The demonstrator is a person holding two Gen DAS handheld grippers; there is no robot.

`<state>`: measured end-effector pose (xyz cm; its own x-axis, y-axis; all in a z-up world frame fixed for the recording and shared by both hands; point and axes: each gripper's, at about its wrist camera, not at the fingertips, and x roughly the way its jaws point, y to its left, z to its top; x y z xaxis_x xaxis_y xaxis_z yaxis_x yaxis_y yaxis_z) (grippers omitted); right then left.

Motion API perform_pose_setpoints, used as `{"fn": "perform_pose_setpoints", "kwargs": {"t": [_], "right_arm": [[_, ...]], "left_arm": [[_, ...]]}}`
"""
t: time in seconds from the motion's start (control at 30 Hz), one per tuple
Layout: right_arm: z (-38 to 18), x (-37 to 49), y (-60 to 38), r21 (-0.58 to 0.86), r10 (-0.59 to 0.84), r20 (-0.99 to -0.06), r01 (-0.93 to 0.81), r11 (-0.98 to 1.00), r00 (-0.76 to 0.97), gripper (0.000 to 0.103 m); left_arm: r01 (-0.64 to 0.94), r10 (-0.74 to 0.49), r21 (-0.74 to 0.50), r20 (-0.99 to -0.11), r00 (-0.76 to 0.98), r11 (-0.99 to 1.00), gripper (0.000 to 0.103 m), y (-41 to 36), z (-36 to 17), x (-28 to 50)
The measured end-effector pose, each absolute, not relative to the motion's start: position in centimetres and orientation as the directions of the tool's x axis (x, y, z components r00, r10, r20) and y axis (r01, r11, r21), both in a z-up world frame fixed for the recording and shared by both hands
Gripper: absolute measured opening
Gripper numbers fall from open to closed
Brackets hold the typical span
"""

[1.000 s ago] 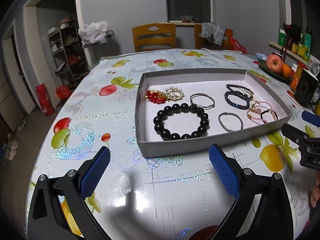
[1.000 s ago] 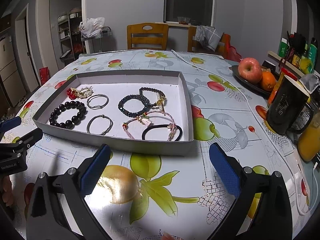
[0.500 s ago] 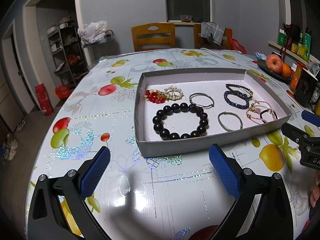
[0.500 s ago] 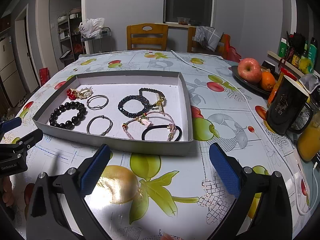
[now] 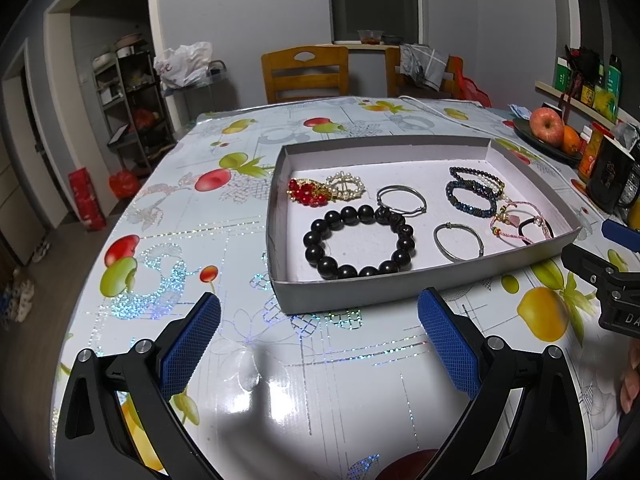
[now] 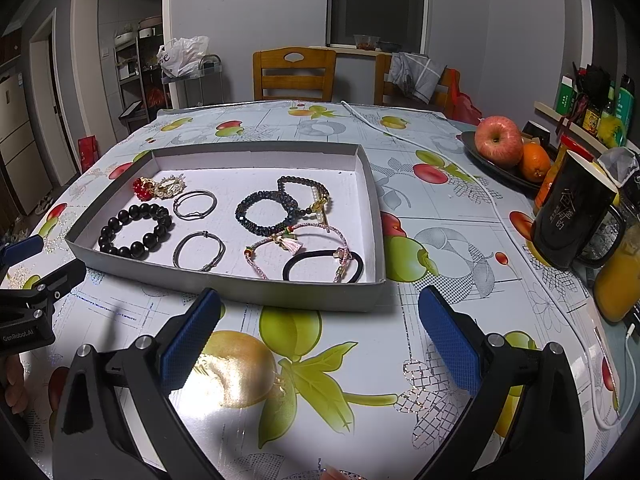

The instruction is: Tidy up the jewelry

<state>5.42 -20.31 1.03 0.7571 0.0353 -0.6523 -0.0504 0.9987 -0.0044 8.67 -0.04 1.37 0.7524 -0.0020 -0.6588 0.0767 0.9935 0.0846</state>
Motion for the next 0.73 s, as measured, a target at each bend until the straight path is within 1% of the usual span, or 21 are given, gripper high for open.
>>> {"fn": "perform_pose_setpoints", "kwargs": {"t": [0.3,0.47,0.73], "right_arm": [[1.09,5.52,-20.65,0.000,0.038,-0.658,-0.050,0.999,0.752,0.098],[1.07,5.52,-20.62,0.002,0.038,-0.658,-0.050,0.999,0.752,0.098],[0.94,5.60,-20.63,0.002,0.042,-0.662,-0.054,0.999,0.748,0.098]], "left_arm": [[0.081,-0.011,0.076,-0.657,0.754,0.994,0.098,-0.07,1.35,8.62],[0.087,-0.007,0.093,-0.637,0.770,0.992,0.098,-0.73,1.46,8.17],[0.092,-0.002,0.106,-0.647,0.762,0.990,0.098,-0.58,1.45,8.43]]}}
